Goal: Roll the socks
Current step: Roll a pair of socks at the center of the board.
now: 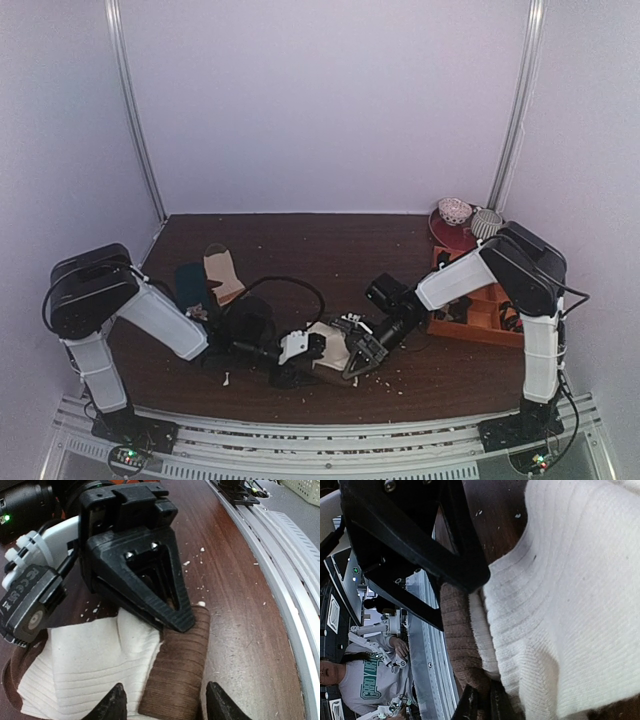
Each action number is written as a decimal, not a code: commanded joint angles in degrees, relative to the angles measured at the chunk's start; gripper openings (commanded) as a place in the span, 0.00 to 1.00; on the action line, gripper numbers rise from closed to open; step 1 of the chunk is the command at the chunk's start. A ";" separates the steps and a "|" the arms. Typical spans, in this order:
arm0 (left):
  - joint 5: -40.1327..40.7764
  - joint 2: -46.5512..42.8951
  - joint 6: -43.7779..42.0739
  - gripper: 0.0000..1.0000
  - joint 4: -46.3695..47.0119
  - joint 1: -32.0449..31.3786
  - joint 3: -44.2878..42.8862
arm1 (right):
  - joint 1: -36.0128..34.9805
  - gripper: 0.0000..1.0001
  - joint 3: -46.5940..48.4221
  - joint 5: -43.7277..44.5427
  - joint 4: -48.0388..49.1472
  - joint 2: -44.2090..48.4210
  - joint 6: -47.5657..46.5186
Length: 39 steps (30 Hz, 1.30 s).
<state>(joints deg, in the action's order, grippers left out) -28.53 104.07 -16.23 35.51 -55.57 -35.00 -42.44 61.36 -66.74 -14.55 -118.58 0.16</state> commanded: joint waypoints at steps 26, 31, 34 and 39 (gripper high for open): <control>-8.52 11.81 30.18 0.00 -7.42 0.18 3.25 | -2.15 0.32 -19.15 31.41 30.40 27.86 6.75; -11.35 13.43 34.88 0.00 -5.82 1.29 5.39 | -12.85 0.48 -32.49 46.20 45.57 37.61 -11.04; -11.70 13.52 34.65 0.00 -7.20 1.50 5.16 | -19.30 0.54 -33.38 52.73 45.37 35.56 -16.80; -12.05 14.08 33.41 0.00 -9.13 1.61 4.03 | -23.81 0.64 -33.04 57.61 45.52 30.86 -19.55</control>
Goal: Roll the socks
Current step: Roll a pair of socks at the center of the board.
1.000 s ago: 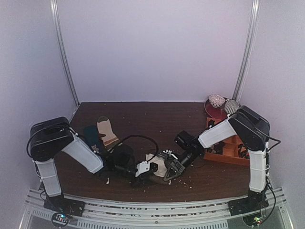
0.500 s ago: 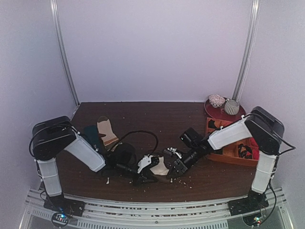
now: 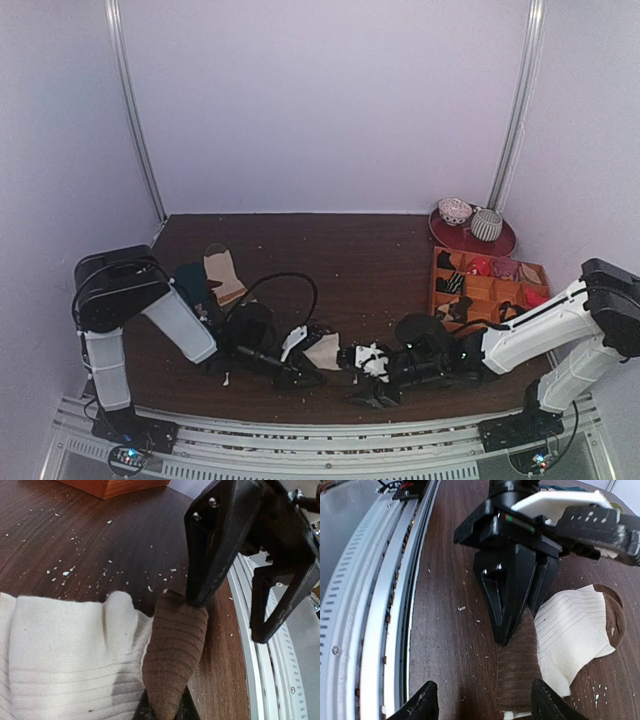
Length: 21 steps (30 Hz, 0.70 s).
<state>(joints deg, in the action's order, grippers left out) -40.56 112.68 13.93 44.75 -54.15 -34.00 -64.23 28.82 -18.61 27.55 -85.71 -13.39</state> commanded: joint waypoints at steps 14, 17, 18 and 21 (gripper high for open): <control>-1.07 6.39 1.88 0.00 -19.45 0.27 2.01 | -4.05 0.51 0.40 17.73 5.42 -7.68 -7.03; -1.10 6.50 1.60 0.00 -20.03 0.36 1.76 | -4.41 0.50 0.42 17.48 6.45 -8.27 -6.92; -1.10 6.50 1.53 0.00 -20.16 0.36 1.70 | -4.48 0.49 0.42 17.57 6.70 -8.26 -6.92; -1.19 6.61 1.36 0.00 -20.36 0.36 1.54 | -4.70 0.48 0.29 17.85 7.76 -8.44 -6.92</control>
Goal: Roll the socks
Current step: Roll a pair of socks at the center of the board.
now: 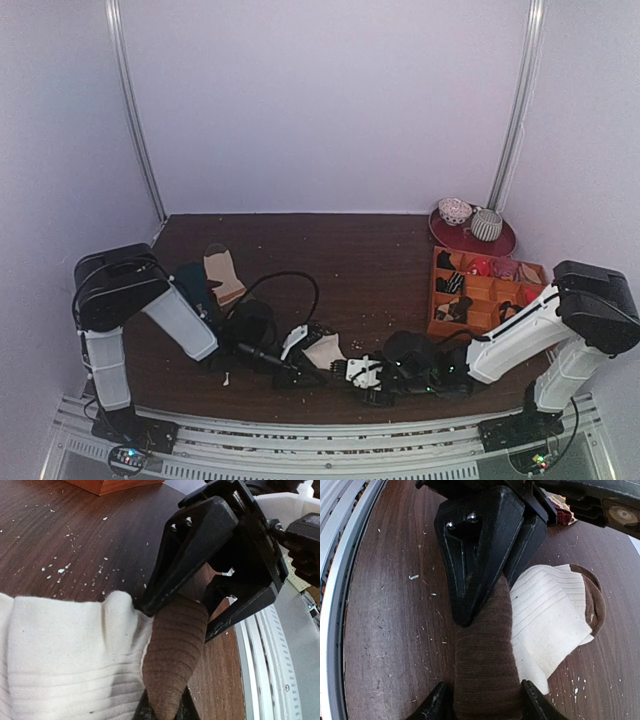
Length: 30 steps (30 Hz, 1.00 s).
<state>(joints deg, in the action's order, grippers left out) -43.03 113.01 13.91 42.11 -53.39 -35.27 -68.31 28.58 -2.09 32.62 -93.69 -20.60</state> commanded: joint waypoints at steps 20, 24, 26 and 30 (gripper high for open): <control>0.75 7.22 0.33 0.00 -19.38 -0.41 1.59 | -4.54 0.44 1.65 6.28 1.62 -0.22 -1.73; 0.60 7.22 0.19 0.00 -19.39 -0.43 1.67 | -4.54 0.38 1.65 6.52 1.95 -2.47 0.17; 0.45 7.29 -0.13 0.00 -19.54 -0.43 1.41 | -4.42 0.34 2.10 6.97 1.98 -4.00 0.67; 1.18 6.73 -0.97 0.00 -19.94 -0.41 1.29 | -4.24 0.21 5.27 7.75 -2.58 -7.69 2.53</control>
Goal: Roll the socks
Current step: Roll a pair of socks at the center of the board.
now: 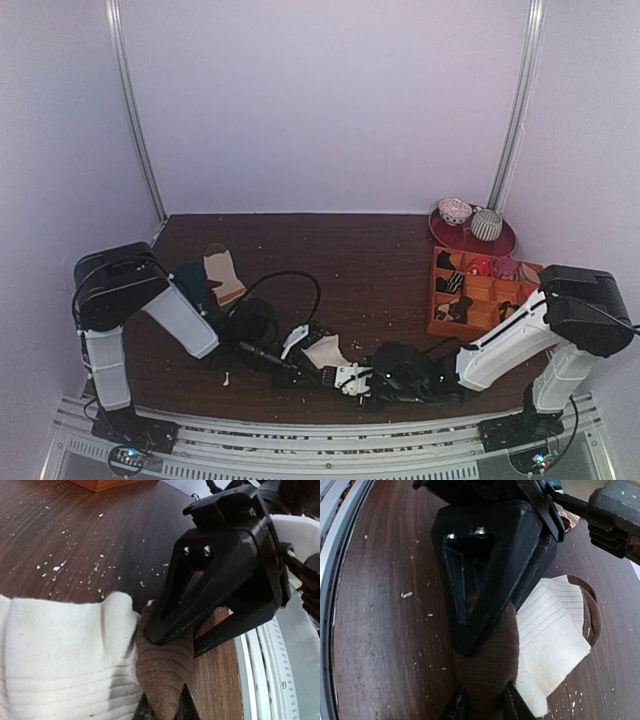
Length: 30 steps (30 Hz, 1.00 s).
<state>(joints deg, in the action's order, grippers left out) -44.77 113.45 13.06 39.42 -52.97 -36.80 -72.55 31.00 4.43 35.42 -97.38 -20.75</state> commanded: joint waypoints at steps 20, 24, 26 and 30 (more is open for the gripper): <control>39.21 -39.07 -17.14 0.64 -14.79 -0.91 14.75 | 12.13 0.13 34.50 -32.89 -61.38 -11.18 12.78; 46.28 -48.71 -17.94 0.98 -10.10 -0.91 20.69 | 12.41 0.13 37.53 -32.40 -66.10 -15.60 12.96; 47.09 -51.45 -17.41 0.98 -8.22 -0.91 22.77 | 12.59 0.13 38.63 -34.13 -67.35 -17.48 13.05; 42.99 -54.09 -13.97 0.98 -1.05 -0.83 28.80 | 12.74 0.13 42.42 -36.63 -70.83 -20.58 12.47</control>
<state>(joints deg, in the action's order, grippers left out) -1.85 61.23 -3.11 28.67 -53.69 -12.71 -59.48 72.51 -29.63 -24.18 -112.38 -8.58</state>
